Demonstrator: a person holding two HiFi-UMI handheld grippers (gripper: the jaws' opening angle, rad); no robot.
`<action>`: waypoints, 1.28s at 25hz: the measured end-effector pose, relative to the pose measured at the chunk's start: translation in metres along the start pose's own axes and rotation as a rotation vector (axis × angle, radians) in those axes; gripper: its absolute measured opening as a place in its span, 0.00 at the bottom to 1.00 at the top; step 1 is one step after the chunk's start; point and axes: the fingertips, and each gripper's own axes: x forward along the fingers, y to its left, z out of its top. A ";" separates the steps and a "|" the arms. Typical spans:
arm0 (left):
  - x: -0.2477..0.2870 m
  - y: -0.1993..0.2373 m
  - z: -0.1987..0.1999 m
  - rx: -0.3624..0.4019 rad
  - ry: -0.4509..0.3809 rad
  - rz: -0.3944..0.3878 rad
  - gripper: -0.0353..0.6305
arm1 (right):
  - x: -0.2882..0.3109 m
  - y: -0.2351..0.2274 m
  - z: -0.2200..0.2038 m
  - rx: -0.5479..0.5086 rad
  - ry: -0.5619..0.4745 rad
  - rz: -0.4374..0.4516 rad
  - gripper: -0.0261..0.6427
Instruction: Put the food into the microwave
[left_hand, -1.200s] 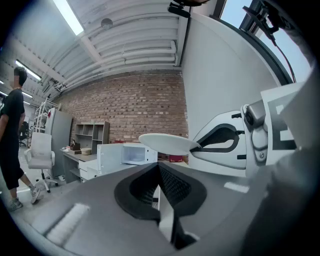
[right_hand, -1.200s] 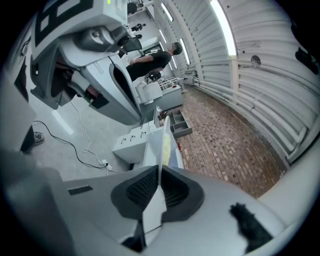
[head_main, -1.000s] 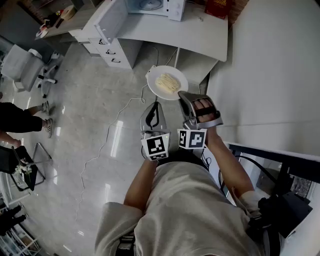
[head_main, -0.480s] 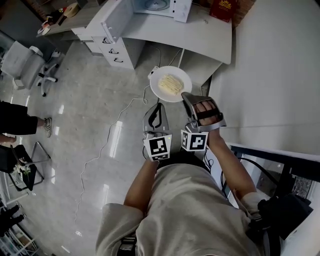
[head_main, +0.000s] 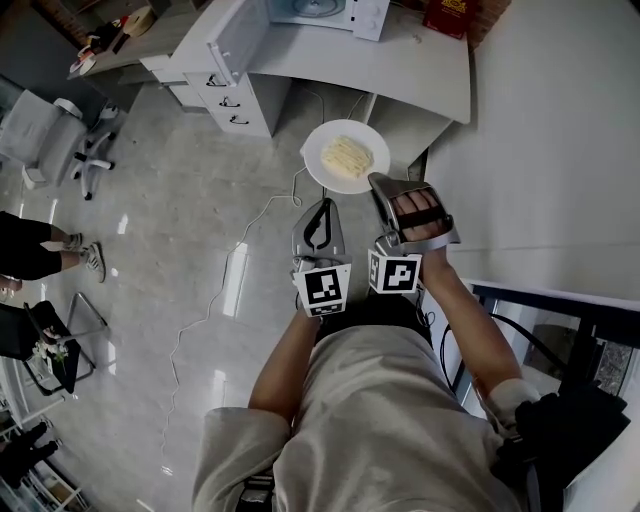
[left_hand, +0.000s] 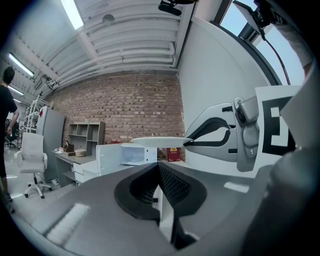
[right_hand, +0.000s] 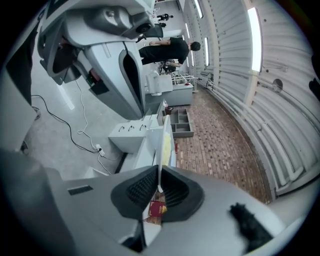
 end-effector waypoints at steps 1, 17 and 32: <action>0.001 0.004 -0.001 0.000 0.001 -0.002 0.06 | 0.003 0.000 0.002 0.006 0.001 0.002 0.07; 0.103 0.064 -0.001 0.015 0.032 0.045 0.06 | 0.121 -0.024 -0.027 0.049 -0.016 -0.006 0.07; 0.257 0.089 -0.011 0.018 0.098 0.080 0.06 | 0.265 -0.041 -0.086 0.056 -0.056 0.018 0.07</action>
